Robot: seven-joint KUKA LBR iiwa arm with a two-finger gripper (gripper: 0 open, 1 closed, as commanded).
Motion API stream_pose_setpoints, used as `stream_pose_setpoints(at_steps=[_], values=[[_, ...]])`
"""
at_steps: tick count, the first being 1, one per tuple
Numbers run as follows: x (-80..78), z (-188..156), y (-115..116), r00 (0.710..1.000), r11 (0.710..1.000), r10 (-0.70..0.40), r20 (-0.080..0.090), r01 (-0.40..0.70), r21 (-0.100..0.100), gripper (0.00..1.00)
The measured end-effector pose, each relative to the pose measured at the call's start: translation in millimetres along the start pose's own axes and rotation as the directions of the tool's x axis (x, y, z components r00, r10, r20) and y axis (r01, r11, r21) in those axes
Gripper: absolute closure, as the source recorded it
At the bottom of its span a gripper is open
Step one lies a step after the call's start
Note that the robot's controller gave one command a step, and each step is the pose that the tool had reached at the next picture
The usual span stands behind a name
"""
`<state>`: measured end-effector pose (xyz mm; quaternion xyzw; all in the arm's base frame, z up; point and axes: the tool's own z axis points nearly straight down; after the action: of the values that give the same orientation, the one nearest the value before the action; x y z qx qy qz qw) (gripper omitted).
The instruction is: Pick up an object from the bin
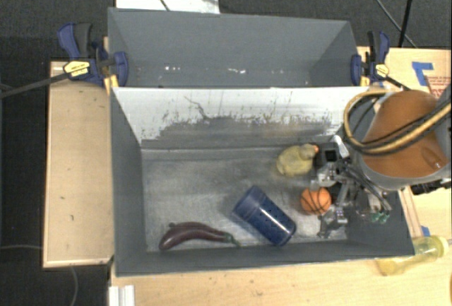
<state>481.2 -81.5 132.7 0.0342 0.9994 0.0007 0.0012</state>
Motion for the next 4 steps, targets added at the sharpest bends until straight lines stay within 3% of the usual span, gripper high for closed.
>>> stream_pose_setpoints(at_steps=[1,2,3,4], values=[[-24.9,58,-12,0.986,0.986,0.169,-0.015,-0.169,-0.004,1.00],[-24.9,58,-12,0.986,0.986,0.168,-0.015,-0.168,-0.004,1.00],[-43.7,-60,4,0.985,0.985,0.173,0.001,-0.173,0.001,1.00],[-43.6,-60,4,0.985,0.985,0.172,0.001,-0.172,0.001,1.00]])
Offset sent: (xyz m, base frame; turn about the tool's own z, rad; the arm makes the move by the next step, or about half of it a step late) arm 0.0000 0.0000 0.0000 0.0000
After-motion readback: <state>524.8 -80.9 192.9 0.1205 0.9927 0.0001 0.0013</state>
